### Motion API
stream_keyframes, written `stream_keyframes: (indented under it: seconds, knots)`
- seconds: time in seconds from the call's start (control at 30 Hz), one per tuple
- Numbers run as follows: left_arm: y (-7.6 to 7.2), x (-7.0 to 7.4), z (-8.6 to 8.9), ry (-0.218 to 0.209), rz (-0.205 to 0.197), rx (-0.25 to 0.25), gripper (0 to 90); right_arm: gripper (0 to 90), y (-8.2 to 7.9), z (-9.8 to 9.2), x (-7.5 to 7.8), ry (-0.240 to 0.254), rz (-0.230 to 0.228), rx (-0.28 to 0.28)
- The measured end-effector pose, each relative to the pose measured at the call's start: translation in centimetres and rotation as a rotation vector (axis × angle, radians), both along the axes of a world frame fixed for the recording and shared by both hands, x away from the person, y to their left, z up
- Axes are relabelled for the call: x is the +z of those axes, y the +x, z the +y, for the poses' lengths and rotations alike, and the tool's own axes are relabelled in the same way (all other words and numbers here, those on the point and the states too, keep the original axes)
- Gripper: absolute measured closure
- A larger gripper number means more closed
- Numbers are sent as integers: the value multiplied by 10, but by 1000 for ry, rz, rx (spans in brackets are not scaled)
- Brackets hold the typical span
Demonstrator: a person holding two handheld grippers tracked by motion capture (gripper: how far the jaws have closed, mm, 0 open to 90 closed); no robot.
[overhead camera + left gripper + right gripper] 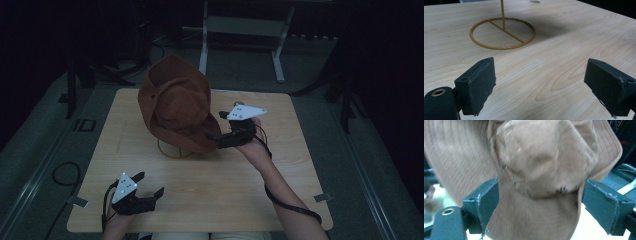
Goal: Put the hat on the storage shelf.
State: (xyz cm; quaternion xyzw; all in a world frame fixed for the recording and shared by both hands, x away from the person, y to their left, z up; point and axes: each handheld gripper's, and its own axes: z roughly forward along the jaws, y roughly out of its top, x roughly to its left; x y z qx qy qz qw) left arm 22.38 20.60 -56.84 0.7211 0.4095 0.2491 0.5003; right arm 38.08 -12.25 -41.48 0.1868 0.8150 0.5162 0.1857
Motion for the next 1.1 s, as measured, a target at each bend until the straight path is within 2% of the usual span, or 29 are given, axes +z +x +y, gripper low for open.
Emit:
stream_keyframes:
  seconds: [0.23,0.5,0.57,0.7,0.83,0.9,1.1]
  knots:
    - [1,-1,0,-1,5,15,110,142,-15,-28,-23,11,16,-15]
    - [2,-3,-2,2,17,4,110,142,-29,-55,-52,33,45,-47]
    - [3,-3,-2,2,20,2,110,142,-31,-57,-54,32,46,-48]
    - [3,-4,-3,5,24,-2,110,142,-41,-67,-71,12,63,-53]
    - [3,-4,-3,5,27,0,110,141,-48,-75,-84,31,78,-52]
    - [3,-4,-3,4,26,-1,110,141,-52,-78,-92,20,76,-49]
    - [3,-4,-4,6,27,2,110,135,-61,-91,-118,21,146,-48]
